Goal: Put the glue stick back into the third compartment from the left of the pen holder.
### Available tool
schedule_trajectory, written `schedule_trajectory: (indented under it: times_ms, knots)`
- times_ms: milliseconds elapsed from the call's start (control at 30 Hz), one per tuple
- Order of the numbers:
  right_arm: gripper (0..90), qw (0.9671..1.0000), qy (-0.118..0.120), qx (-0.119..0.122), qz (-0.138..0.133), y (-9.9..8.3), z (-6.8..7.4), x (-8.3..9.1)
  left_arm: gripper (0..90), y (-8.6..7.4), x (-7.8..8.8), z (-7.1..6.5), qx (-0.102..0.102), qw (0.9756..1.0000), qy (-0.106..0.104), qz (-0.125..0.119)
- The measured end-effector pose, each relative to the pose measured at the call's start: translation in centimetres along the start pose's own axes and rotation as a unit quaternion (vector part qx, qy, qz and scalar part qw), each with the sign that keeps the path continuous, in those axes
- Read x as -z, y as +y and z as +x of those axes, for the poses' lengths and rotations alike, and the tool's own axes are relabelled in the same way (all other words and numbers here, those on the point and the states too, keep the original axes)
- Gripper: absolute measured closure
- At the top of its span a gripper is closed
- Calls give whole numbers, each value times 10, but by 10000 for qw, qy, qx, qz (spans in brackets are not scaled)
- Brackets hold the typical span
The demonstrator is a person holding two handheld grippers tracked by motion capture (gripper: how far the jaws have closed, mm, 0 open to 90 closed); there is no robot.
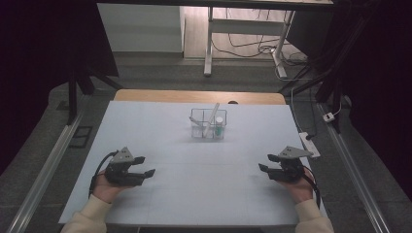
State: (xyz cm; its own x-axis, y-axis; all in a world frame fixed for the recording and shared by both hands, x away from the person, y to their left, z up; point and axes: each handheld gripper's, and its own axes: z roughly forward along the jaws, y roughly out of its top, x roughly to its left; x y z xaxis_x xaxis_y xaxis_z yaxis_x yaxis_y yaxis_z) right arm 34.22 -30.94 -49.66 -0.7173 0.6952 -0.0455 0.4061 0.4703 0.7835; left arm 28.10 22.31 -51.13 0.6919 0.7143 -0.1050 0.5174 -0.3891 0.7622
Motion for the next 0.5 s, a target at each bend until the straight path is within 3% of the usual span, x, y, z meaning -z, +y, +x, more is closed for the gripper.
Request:
schedule_trajectory:
  times_ms: [500]
  knots:
    - [419, 9999, 41, 21, 99, -1, 0, -2, 330, 0, 0, 0, -9, 10000, -4, 7]
